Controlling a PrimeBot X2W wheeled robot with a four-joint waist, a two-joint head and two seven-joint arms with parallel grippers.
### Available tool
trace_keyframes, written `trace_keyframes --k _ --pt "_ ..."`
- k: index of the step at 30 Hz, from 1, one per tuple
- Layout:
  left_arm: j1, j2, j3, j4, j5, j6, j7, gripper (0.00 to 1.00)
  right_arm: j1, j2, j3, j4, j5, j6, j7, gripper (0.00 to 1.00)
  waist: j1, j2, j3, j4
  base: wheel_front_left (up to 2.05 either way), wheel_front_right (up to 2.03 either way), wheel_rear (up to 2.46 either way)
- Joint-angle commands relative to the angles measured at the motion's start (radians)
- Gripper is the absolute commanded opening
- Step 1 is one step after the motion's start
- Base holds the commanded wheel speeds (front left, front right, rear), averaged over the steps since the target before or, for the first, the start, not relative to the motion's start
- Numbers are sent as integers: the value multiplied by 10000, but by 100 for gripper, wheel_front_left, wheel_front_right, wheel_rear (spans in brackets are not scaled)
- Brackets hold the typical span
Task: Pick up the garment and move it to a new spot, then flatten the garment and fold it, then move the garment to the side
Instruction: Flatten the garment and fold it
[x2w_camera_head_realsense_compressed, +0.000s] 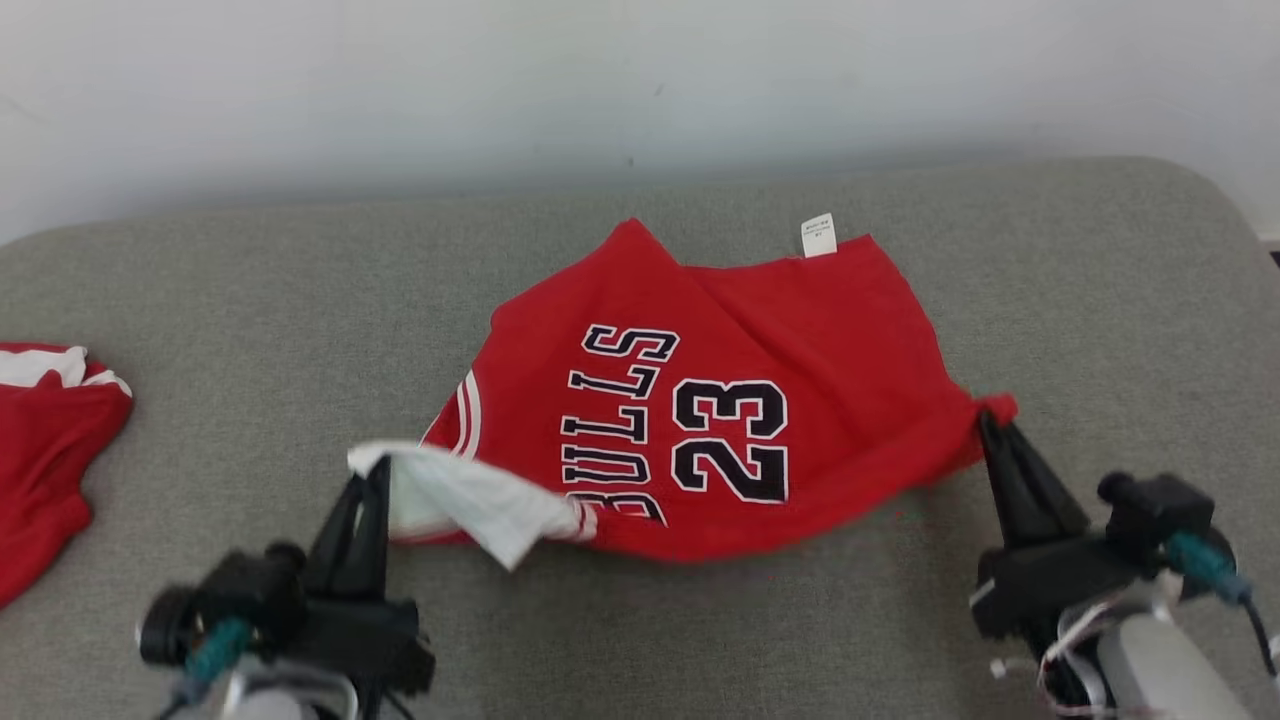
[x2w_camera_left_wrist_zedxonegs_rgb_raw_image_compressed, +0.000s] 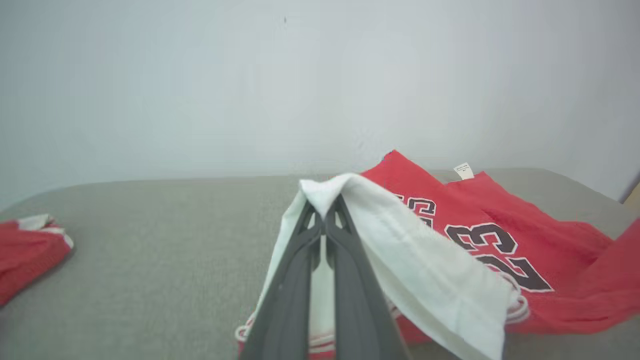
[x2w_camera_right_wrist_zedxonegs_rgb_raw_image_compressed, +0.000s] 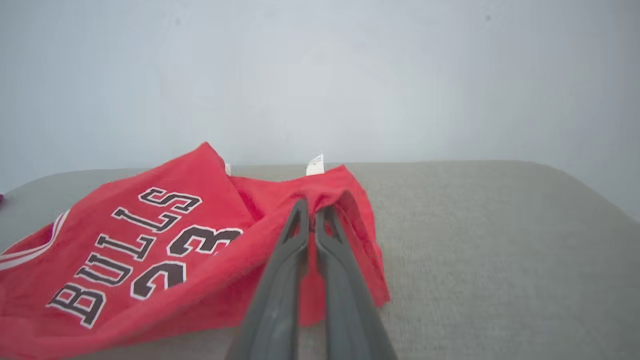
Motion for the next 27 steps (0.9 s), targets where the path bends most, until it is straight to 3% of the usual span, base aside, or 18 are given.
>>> trace_keyframes --k 1,7,12,20,27 --pt "-813 358 -145 -54 62 -48 131 0 -600 -169 147 -214 71 -24 106 0 -1 0 446 -47 0 0 0" --pt "-4615 1313 -1029 39 -456 -53 995 0 -3880 -852 771 -330 361 -24 1007 0 -1 0 1923 -78 0 0 0" --pt "-8111 1894 -1475 888 -1305 -46 1454 0 -6873 -1136 1130 390 984 -24 1900 0 -1 0 3164 -50 0 0 0" --pt "-12812 2201 -2262 2666 -2226 -47 1867 0 -11570 -1354 1914 2047 1215 -24 2635 0 -1 0 4608 -150 0 0 0" --pt "-16198 2367 -2780 4317 -2616 -46 1942 0 -15036 -1024 2188 3667 1455 -24 2648 0 -1 0 5308 -285 0 0 0"
